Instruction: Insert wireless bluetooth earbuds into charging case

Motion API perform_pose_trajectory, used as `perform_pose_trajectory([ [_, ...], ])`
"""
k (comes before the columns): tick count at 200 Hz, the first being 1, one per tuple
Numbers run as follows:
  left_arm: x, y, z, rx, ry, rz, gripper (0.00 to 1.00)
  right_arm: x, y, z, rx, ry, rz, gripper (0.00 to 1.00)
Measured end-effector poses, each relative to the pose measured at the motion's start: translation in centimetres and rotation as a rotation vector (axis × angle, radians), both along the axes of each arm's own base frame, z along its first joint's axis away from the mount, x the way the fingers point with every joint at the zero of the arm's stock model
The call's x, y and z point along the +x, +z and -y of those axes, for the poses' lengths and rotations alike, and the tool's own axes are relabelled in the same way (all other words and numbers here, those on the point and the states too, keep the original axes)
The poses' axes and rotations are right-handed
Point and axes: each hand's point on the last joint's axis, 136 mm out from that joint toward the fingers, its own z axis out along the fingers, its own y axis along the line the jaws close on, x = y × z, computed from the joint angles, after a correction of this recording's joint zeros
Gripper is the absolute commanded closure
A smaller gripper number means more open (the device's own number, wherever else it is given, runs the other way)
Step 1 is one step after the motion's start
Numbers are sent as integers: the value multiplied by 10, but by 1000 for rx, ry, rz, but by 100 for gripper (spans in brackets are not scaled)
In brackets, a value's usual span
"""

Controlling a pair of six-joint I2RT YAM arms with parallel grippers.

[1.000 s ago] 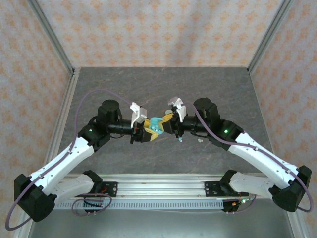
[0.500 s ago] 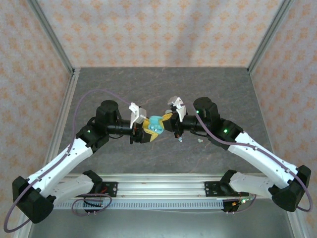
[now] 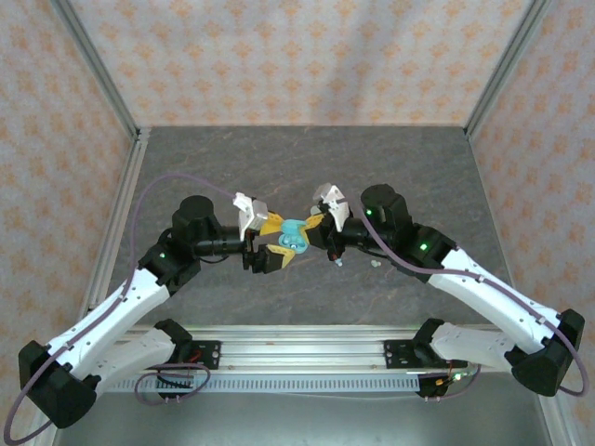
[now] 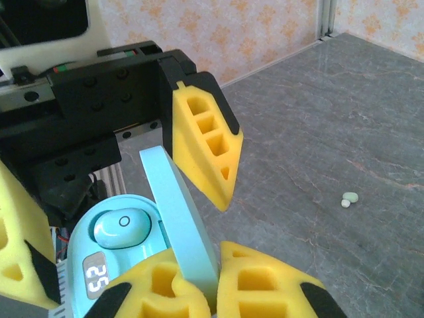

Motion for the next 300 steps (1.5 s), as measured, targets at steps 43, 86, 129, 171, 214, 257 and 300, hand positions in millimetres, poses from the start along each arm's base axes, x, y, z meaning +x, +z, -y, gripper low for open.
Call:
perform_pose_trajectory([
  [43, 5, -3, 4, -5, -3, -24, 28, 3, -2, 1, -14, -15, 13, 100],
  [86, 4, -10, 9, 4, -28, -49, 30, 5, -2, 2, -18, -27, 19, 100],
  [129, 0, -15, 12, 13, -59, -59, 43, 5, -1, 3, -19, -31, 21, 100],
  [171, -5, -16, 14, 20, -95, -61, 67, 6, -1, 3, -20, -35, 22, 100],
  [214, -6, -17, 14, 29, -100, -66, 78, 5, 0, 3, -17, -31, 22, 100],
  [257, -7, -17, 13, 38, -102, -63, 81, 5, 0, 3, -14, -29, 15, 86],
  [300, -6, -18, 13, 45, -92, -66, 82, 2, 3, 1, 3, -24, -7, 62],
])
